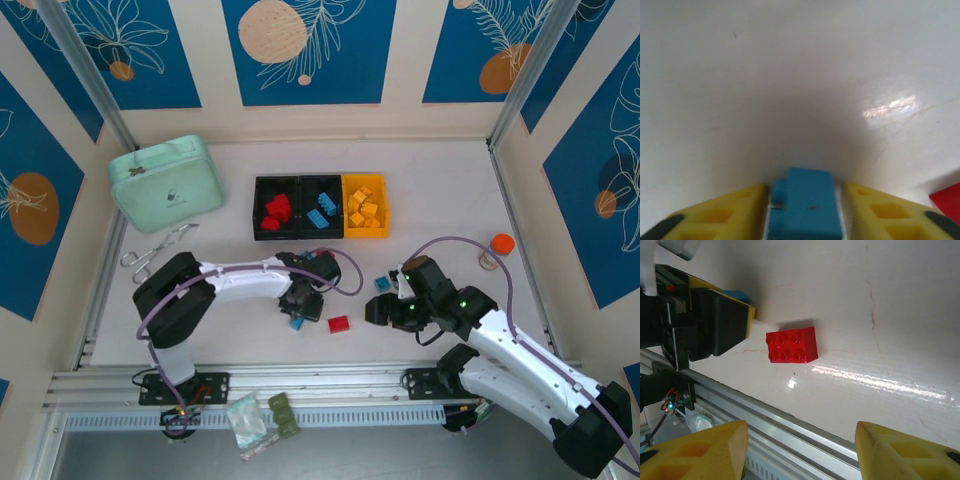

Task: Sort the legos into containers by color
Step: Pick up the lego from the middle-left of the table, then place the lego in the container.

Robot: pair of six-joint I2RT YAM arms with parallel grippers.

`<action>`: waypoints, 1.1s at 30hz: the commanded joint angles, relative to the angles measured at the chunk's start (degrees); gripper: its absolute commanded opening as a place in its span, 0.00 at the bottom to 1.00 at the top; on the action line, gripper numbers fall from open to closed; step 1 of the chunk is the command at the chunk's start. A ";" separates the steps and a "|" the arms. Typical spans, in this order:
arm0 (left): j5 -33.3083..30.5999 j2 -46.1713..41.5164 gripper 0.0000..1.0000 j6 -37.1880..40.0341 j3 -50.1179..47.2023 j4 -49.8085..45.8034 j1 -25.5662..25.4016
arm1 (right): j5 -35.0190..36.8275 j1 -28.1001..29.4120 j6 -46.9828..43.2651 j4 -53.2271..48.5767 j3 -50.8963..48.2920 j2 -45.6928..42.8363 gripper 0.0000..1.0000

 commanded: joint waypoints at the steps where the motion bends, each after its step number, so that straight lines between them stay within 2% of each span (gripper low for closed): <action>1: -0.70 1.45 0.35 0.66 -0.96 -0.86 0.19 | 0.62 0.31 0.85 -0.08 -0.88 -0.70 0.59; 7: -1.49 -1.16 0.25 1.20 -0.58 -2.34 0.41 | 1.03 0.20 0.65 -0.27 -0.59 -0.45 0.59; 13: -2.57 -5.09 0.24 3.94 1.63 -5.59 3.41 | 1.07 0.15 0.29 0.07 -0.02 -0.72 0.59; 18: -2.44 -6.22 0.25 8.22 7.52 -7.60 8.66 | 0.81 0.14 0.10 2.36 0.73 0.02 0.59; 27: 0.60 1.17 0.24 14.57 23.62 -8.97 17.03 | 1.11 0.14 -0.43 6.55 3.22 4.56 0.58; 33: 2.10 8.96 0.25 15.71 36.11 -10.20 20.29 | 3.76 -0.13 -0.16 8.68 4.62 5.90 0.58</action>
